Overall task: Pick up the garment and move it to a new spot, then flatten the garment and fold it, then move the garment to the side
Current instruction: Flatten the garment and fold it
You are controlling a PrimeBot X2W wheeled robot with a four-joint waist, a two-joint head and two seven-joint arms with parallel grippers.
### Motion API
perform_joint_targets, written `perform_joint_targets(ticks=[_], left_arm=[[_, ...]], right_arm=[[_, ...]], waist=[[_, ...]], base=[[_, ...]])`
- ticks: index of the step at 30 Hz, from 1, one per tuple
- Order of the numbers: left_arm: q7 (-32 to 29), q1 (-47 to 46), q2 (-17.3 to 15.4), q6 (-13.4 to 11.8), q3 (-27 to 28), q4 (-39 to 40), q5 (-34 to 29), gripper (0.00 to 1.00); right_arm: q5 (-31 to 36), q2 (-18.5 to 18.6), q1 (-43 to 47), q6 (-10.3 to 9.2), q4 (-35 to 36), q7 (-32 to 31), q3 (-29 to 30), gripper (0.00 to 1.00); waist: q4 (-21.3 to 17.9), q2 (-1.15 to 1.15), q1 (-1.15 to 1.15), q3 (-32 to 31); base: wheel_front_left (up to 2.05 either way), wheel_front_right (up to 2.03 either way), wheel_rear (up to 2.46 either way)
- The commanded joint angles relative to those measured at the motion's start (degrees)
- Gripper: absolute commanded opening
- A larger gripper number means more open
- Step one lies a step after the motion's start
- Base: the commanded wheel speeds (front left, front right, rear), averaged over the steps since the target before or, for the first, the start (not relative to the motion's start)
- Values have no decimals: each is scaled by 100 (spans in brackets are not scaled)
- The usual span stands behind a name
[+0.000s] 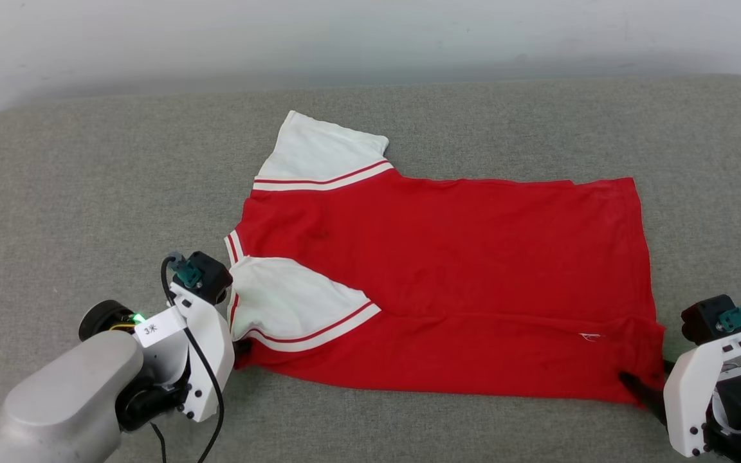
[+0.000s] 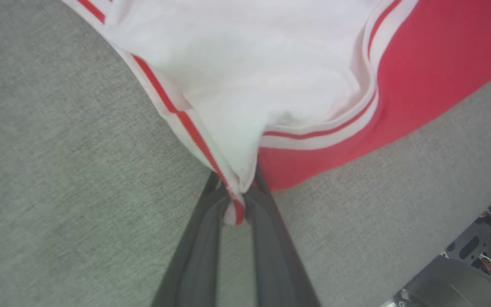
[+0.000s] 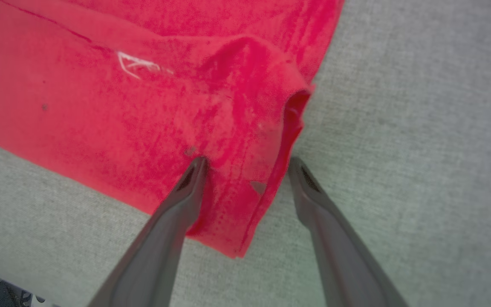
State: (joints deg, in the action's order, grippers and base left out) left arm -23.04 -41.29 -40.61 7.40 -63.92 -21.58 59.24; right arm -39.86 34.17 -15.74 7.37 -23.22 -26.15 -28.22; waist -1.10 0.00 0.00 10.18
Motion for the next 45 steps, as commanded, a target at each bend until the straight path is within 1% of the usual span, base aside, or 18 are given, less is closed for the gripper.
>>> perform_joint_targets(ticks=[1,2,6,12,15,21,23,25,31,32,33,34,35,36,39,43,45], left_arm=[[61,77,43,4,17,-21,40,0],[80,122,48,4,6,-37,57,0],[172,246,24,3,-25,-71,133,0],[275,477,-151,0,-52,43,204,0],[273,600,-237,-51,-63,196,256,0],[223,836,-445,-237,-79,629,362,0],[212,918,-483,-297,-91,722,395,0],[191,987,-495,-349,-130,753,404,0],[266,1157,-369,-434,-177,546,417,0],[313,1180,-330,-433,-163,506,452,0],[358,1192,-296,-438,-146,465,474,0],[390,1197,-278,-439,-141,421,474,13],[431,1198,-273,-454,-143,384,438,65],[510,1199,-274,-472,-130,354,396,100],[716,1272,-379,-470,-66,378,391,100],[876,1293,-670,-533,65,618,399,100],[985,1229,-816,-582,162,756,394,100]], right_arm=[[-53,-279,88,23,-94,37,-236,47],[-66,-275,52,24,-93,113,-266,0],[-101,-93,-51,17,-102,395,-298,0],[-264,196,19,9,108,637,-329,0],[-347,344,113,9,245,652,-285,0],[-524,602,315,9,516,515,-124,0],[-544,631,371,9,529,483,-63,0],[-568,579,415,9,481,438,-14,0],[-452,370,443,9,217,494,-69,0],[-445,334,436,9,173,520,-86,5],[-441,297,420,9,140,572,-89,33],[-423,266,398,9,111,627,-86,84],[-385,242,376,9,83,719,-72,100],[-319,226,353,9,64,847,-57,100],[-152,169,334,9,46,1252,20,100],[110,143,376,9,177,1820,244,100],[251,99,395,9,270,2121,463,100]], waist=[[-18,0,0,-5],[-28,0,0,-22],[-51,0,0,-160],[-62,0,0,-447],[-52,0,0,-575],[-34,0,0,-685],[-24,0,0,-685],[-20,0,0,-669],[-12,0,0,-606],[-11,0,0,-601],[-10,0,0,-602],[-10,0,0,-608],[-8,0,0,-617],[-6,0,0,-633],[-36,0,0,-721],[-78,0,0,-817],[-96,0,0,-849]], base=[[0,0,0],[0,0,0],[0,0,0],[0,0,0],[0,0,0],[0,0,0],[0,0,0],[0,0,0],[0,0,0],[0,0,0],[0,0,0],[0,0,0],[0,0,0],[0,0,0],[0,0,0],[0,0,0],[0,0,0]])
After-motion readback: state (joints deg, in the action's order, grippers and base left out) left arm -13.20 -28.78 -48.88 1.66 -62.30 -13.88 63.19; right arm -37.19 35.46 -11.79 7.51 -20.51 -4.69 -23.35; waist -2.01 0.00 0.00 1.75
